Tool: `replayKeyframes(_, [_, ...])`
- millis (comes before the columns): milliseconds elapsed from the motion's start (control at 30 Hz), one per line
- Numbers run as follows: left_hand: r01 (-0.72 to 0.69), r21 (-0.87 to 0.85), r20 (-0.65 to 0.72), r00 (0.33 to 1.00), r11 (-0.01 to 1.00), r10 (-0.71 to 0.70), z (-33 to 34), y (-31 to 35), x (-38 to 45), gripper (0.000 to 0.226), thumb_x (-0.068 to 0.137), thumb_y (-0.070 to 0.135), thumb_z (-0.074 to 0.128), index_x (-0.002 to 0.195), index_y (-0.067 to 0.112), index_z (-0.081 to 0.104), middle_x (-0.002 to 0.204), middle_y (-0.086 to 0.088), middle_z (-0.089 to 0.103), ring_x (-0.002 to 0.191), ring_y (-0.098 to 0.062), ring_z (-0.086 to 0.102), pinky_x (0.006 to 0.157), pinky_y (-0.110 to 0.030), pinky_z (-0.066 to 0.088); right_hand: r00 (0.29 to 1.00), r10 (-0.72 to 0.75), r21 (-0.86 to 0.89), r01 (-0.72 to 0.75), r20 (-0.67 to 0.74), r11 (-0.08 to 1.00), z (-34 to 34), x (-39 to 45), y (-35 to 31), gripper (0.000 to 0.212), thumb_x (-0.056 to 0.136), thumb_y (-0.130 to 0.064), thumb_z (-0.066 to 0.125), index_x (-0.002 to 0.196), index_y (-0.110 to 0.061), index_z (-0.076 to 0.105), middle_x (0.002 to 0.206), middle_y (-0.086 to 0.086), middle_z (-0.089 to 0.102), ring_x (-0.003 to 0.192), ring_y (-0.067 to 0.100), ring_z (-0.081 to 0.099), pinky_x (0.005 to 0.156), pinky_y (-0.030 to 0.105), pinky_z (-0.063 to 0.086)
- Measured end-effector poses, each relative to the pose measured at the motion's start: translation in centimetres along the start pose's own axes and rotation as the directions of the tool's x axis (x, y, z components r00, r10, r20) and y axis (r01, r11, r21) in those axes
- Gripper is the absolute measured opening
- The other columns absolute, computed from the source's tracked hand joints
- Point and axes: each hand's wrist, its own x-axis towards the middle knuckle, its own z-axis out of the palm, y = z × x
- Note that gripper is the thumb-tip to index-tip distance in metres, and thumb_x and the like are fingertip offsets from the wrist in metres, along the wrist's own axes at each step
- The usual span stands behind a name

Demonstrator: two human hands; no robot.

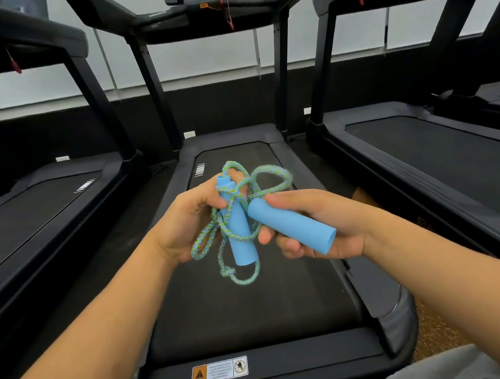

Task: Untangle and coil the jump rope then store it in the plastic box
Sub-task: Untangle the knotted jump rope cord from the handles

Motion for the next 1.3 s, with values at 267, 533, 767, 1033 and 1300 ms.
replayKeyframes(267, [-0.042, 0.028, -0.046, 0.998, 0.999, 0.044, -0.6, 0.1, -0.2, 0.035, 0.058, 0.022, 0.077, 0.088, 0.011, 0.064, 0.105, -0.012, 0.057, 0.1, -0.03, 0.054, 0.086, -0.042, 0.043, 0.986, -0.13, -0.07, 0.123, -0.108, 0.99, -0.2, 0.2, 0.2, 0.037, 0.095, -0.035, 0.061, 0.121, -0.013, 0.048, 0.102, 0.02, 0.077, 0.06, 0.018, 0.065, 0.056, 0.027, 0.054])
replayKeyframes(533, [-0.088, 0.405, -0.208, 0.96, 0.91, 0.186, 0.6, -1.0, 0.2, 0.024, 0.072, 0.011, 0.063, 0.095, 0.013, 0.06, 0.102, -0.009, 0.062, 0.094, -0.023, 0.059, 0.084, -0.037, 0.049, 0.891, -0.303, 0.01, 0.325, -0.339, 0.946, 0.4, 1.6, 1.2, 0.04, 0.084, -0.043, 0.072, 0.093, -0.012, 0.048, 0.08, 0.014, 0.072, 0.061, 0.02, 0.068, 0.052, 0.027, 0.056])
replayKeyframes(767, [-0.107, 0.589, -0.285, 0.9, 0.801, 0.33, 3.5, -2.6, 0.2, 0.044, 0.085, 0.001, 0.081, 0.118, -0.001, 0.052, 0.101, -0.018, 0.072, 0.087, -0.028, 0.074, 0.08, -0.039, 0.062, 0.617, -0.6, -0.292, 0.531, -0.51, 0.795, 1.2, 3.1, 2.1, 0.058, 0.079, -0.061, 0.08, 0.072, -0.014, 0.047, 0.07, 0.015, 0.049, 0.059, 0.028, 0.053, 0.057, 0.039, 0.049])
replayKeyframes(1033, [-0.155, 0.762, -0.315, 0.759, 0.629, 0.57, 3.6, -2.1, -0.3, 0.036, 0.08, 0.002, 0.086, 0.09, 0.016, 0.053, 0.086, 0.013, 0.066, 0.078, -0.014, 0.066, 0.071, -0.035, 0.059, 0.703, -0.614, -0.257, 0.558, -0.359, 0.789, -0.5, 3.0, 2.0, 0.045, 0.077, -0.046, 0.084, 0.089, -0.003, 0.076, 0.107, 0.022, 0.067, 0.099, 0.028, 0.061, 0.092, 0.051, 0.05])
replayKeyframes(1300, [-0.19, 0.875, -0.102, 0.825, 0.444, 0.555, 2.6, -2.3, -0.4, 0.025, 0.083, 0.002, 0.078, 0.09, 0.012, 0.055, 0.095, -0.007, 0.058, 0.083, -0.025, 0.059, 0.072, -0.04, 0.05, 0.716, -0.589, -0.53, 0.356, -0.375, 0.77, -1.2, 2.7, 1.6, 0.02, 0.085, -0.03, 0.082, 0.094, -0.021, 0.066, 0.08, -0.001, 0.07, 0.078, 0.012, 0.065, 0.075, 0.037, 0.052])
